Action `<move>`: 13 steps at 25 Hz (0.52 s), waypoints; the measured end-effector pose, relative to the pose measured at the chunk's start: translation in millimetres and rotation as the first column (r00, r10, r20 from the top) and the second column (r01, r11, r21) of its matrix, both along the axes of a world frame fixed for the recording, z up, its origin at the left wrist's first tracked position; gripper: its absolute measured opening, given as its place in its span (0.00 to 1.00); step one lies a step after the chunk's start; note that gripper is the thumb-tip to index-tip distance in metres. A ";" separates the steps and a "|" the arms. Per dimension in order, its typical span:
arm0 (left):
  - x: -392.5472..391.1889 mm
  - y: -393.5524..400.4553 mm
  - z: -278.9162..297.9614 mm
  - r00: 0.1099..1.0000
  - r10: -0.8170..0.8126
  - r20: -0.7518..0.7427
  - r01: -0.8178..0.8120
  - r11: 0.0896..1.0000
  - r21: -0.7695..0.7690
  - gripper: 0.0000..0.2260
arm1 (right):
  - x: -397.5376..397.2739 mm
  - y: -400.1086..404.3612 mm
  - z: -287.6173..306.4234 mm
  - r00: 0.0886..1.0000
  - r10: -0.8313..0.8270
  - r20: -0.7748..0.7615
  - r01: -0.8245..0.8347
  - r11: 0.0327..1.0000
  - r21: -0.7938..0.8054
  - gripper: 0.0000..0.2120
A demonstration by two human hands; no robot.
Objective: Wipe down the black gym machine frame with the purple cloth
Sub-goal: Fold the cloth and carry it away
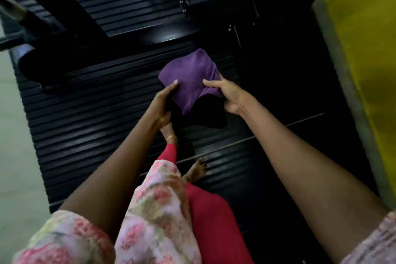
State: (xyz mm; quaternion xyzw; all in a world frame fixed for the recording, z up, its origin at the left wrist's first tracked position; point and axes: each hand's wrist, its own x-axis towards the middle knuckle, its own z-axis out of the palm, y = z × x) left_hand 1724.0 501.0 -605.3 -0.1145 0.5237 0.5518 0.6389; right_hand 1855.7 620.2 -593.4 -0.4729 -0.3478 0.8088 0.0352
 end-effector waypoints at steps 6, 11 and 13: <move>-6.3 -77.6 67.6 0.953 0.110 -0.281 -0.142 0.985 -0.099 0.19 | -24.5 -78.7 73.8 0.994 0.094 0.058 -0.092 0.995 -0.037 0.17; -41.1 -167.3 97.1 0.927 0.253 -0.277 -0.308 0.935 -0.176 0.17 | -72.4 -140.0 120.6 0.941 0.314 0.122 -0.323 0.945 0.059 0.20; -50.9 -200.2 102.7 0.922 0.332 -0.199 -0.363 0.919 -0.151 0.13 | -87.6 -162.6 128.4 0.925 0.352 0.141 -0.364 0.928 0.075 0.21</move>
